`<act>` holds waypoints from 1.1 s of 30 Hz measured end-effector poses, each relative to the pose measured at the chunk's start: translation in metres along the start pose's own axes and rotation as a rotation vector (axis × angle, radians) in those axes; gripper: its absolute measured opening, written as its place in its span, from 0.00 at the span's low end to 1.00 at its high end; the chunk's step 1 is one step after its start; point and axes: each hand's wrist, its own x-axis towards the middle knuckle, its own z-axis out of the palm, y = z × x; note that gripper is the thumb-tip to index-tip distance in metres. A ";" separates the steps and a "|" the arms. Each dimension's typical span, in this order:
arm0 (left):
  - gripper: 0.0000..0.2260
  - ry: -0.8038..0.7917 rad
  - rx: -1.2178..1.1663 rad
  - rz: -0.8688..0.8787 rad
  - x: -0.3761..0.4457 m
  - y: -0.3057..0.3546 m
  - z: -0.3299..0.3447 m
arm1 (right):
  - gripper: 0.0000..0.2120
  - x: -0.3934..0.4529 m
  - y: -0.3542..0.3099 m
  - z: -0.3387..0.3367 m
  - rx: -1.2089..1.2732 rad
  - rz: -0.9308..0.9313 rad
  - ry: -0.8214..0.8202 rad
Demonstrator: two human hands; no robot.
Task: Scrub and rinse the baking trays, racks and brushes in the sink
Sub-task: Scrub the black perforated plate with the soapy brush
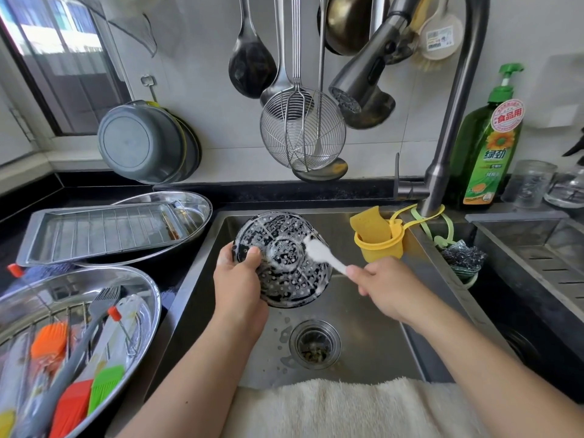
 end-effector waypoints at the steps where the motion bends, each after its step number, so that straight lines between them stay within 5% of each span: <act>1: 0.10 -0.008 0.007 0.004 -0.001 0.000 0.001 | 0.23 0.001 0.001 0.000 0.000 0.000 0.015; 5: 0.10 -0.001 0.018 0.006 -0.001 0.001 0.001 | 0.23 -0.009 -0.003 0.013 -0.058 -0.071 -0.203; 9: 0.10 0.004 -0.018 -0.007 -0.001 0.001 0.002 | 0.23 0.003 0.002 -0.001 -0.017 -0.006 0.011; 13: 0.10 0.068 -0.051 -0.027 0.000 0.001 0.000 | 0.23 -0.007 0.000 0.007 -0.043 -0.060 -0.188; 17: 0.22 0.140 -0.194 -0.073 0.007 0.003 -0.005 | 0.23 0.001 0.005 -0.003 0.006 -0.014 -0.020; 22: 0.16 0.172 -0.203 -0.062 0.005 0.006 -0.004 | 0.23 -0.011 -0.002 0.006 -0.030 -0.063 -0.234; 25: 0.20 0.158 -0.229 -0.075 0.008 0.004 -0.005 | 0.23 -0.004 -0.001 0.002 0.045 -0.050 -0.094; 29: 0.13 0.063 -0.155 -0.060 0.000 0.003 0.003 | 0.23 -0.011 -0.006 0.011 -0.040 -0.115 -0.201; 33: 0.12 -0.086 -0.137 -0.059 -0.005 0.000 0.007 | 0.24 -0.003 -0.004 0.003 -0.005 -0.059 -0.043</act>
